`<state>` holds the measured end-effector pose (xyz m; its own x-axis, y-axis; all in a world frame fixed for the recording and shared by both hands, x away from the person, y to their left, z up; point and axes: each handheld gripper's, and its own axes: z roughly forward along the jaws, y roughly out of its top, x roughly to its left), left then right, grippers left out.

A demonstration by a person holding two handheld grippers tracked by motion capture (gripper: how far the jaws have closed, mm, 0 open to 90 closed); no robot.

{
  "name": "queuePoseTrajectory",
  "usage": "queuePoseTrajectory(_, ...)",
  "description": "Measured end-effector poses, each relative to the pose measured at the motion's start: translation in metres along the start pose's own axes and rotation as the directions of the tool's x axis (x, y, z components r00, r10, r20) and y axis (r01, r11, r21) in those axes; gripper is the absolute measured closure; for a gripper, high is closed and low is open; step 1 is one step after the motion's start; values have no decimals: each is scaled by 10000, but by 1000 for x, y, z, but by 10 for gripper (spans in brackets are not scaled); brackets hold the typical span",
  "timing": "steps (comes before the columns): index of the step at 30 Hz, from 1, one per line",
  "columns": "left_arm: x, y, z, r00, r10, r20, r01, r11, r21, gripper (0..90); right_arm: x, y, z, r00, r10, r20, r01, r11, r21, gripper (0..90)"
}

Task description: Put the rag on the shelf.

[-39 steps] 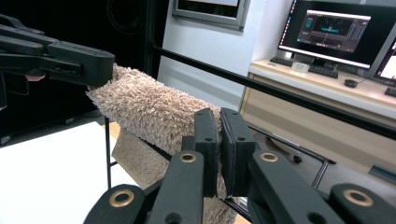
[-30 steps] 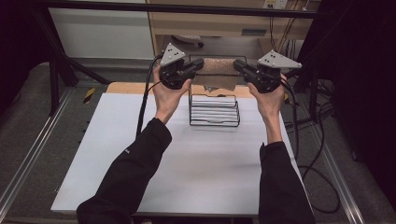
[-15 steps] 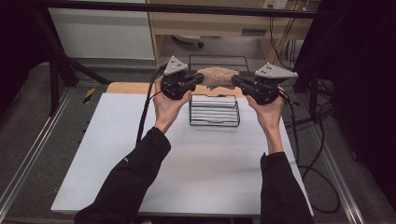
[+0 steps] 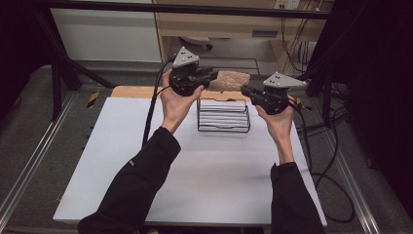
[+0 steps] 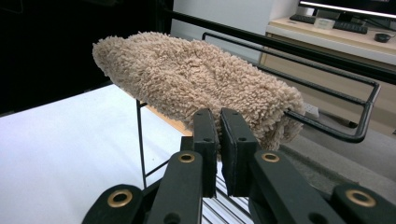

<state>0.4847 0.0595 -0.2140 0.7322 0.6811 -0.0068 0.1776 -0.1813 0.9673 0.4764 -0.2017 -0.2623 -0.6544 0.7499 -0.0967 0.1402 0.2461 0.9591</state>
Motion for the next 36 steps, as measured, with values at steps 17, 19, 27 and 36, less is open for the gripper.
queuePoseTrajectory(17,9,-42,31,9999,60,-136,-39,9884,1520,889,4,1,4,9976,636,-261,-631,9978,186,846)
queuePoseTrajectory(19,9,-43,31,9998,133,-144,-110,9889,1483,890,2,-4,9,9969,781,102,-785,9958,481,875)
queuePoseTrajectory(27,12,-47,33,9999,107,-127,-88,9898,1420,879,-3,-13,14,9918,1205,433,-1227,9910,533,875)
queuePoseTrajectory(36,8,-41,20,9999,102,42,-108,9888,1490,741,1,-6,0,9920,1244,206,-1249,9919,233,774)
